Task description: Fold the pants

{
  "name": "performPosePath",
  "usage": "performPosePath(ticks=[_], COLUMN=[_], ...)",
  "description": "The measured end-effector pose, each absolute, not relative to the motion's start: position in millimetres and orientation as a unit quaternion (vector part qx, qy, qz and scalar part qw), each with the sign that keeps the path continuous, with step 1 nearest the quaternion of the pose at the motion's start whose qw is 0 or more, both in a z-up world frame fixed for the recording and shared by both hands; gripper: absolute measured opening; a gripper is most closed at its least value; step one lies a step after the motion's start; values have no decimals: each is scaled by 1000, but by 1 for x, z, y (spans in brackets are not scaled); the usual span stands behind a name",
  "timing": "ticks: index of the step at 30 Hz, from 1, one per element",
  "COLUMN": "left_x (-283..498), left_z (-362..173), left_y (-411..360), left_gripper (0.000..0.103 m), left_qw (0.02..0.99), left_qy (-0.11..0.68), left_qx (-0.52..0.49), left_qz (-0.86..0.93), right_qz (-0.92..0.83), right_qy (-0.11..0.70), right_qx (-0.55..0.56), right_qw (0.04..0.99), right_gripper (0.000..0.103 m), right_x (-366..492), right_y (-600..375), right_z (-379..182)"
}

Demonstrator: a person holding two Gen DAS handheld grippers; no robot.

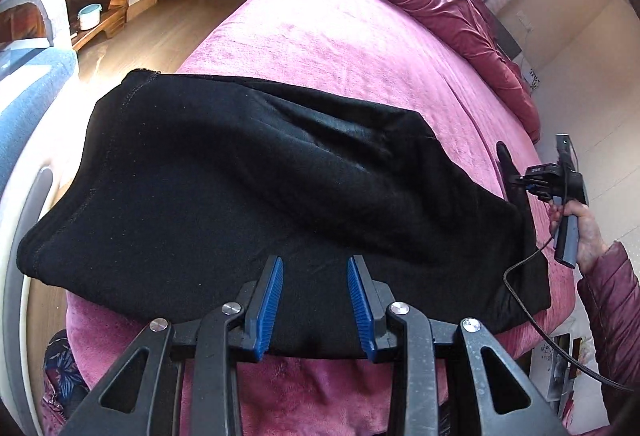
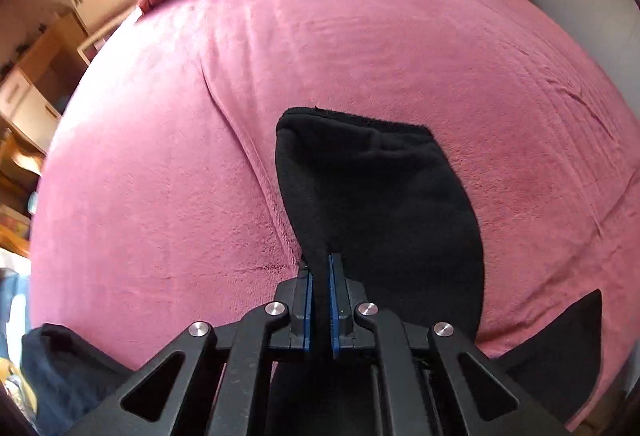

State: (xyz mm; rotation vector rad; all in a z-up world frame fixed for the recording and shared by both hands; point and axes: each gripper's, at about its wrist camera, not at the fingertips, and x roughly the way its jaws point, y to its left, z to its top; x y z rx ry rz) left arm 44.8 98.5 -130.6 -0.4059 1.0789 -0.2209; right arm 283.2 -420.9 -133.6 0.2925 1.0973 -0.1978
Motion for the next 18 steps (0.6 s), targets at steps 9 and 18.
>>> performPosePath(ticks=[9,18], left_x=[51,47], left_z=[-126,-127], left_y=[67,43], left_gripper=[34,34], left_qw=[832,821], left_qy=[509,526], left_qx=[-175,-161], left_qz=[-138,-155], right_qz=[-72,-148], right_qy=[353,312], right_qx=[333,480], right_qw=[871,806], right_gripper=[7,6], right_x=[127,-6], right_y=[-536,-601], right_z=[-60,-144])
